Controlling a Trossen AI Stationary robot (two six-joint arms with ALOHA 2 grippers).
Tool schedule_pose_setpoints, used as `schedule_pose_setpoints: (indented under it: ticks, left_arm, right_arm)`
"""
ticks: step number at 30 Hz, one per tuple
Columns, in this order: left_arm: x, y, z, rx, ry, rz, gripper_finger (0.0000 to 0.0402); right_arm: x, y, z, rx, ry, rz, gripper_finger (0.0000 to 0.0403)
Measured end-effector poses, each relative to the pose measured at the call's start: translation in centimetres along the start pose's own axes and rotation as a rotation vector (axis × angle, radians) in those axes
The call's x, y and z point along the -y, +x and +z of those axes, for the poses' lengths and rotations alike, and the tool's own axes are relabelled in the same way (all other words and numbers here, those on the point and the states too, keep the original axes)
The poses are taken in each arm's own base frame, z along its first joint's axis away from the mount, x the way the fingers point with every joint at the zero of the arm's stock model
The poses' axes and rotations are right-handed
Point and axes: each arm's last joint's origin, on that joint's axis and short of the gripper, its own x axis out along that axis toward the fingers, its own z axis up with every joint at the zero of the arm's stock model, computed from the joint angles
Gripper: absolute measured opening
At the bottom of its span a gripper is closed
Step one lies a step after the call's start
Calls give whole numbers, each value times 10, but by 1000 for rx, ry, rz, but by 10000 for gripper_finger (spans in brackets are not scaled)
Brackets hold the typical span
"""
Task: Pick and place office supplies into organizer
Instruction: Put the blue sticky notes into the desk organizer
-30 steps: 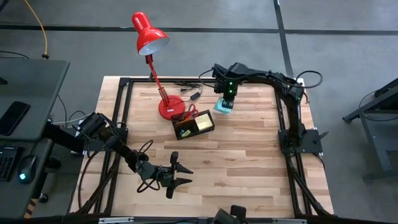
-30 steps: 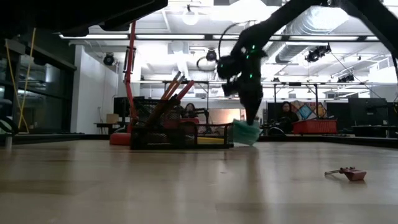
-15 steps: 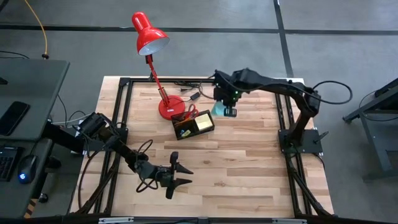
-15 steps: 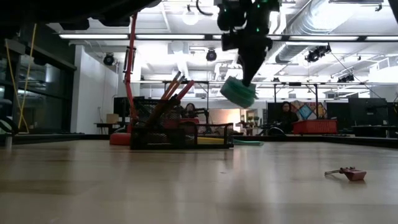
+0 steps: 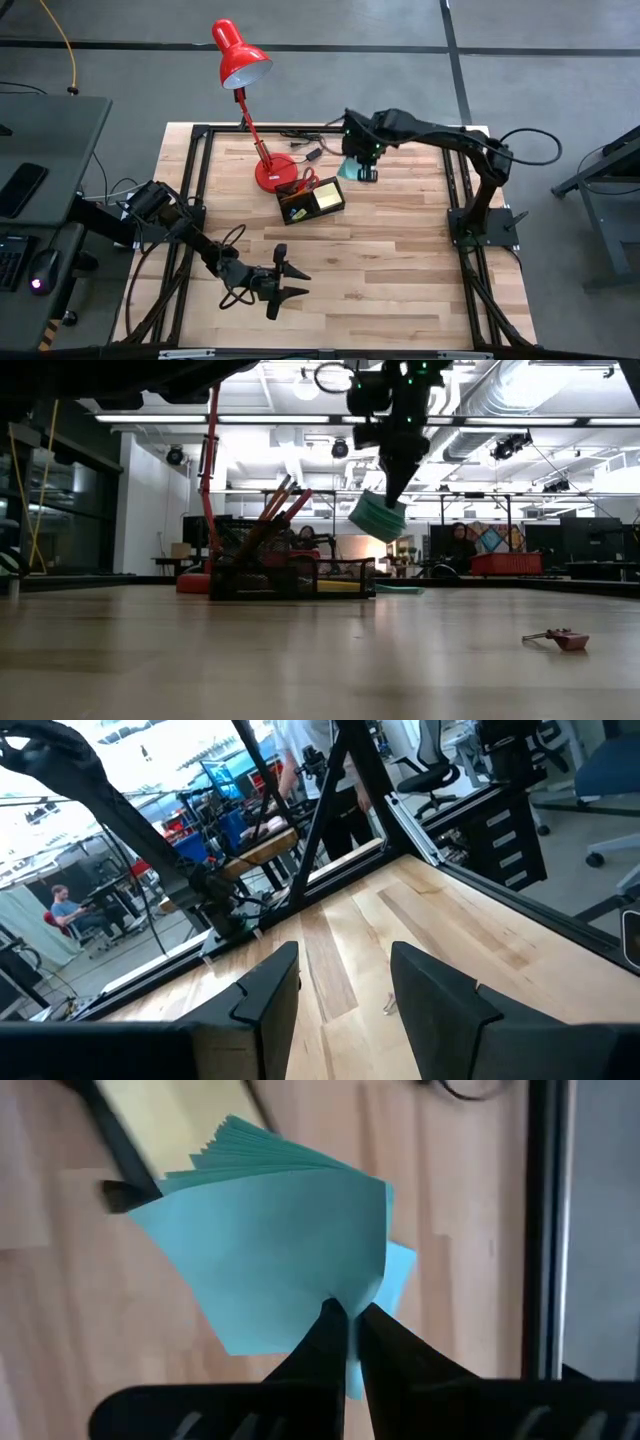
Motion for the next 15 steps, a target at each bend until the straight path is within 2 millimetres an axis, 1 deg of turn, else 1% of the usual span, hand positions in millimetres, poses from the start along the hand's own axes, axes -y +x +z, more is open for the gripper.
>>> schedule_pose_setpoints:
  ticks: [3, 6, 9, 12, 15]
  left_arm:
    - [0, 0, 0, 1, -1, 0, 152]
    - [0, 0, 0, 1, -12, 0, 152]
    - [0, 0, 0, 0, -15, 0, 152]
    - [0, 0, 0, 0, -15, 0, 152]
    - [0, 0, 0, 0, -15, 0, 152]
  right_arm:
    - [21, 3, -9, -5, 45, 2, 0]
    - [35, 3, -15, 27, 79, 70, 0]
    - [39, 3, -17, 51, 83, 104, 0]
    - [40, 6, -18, 39, 67, 60, 0]
    - [48, 7, -23, 25, 92, 56, 0]
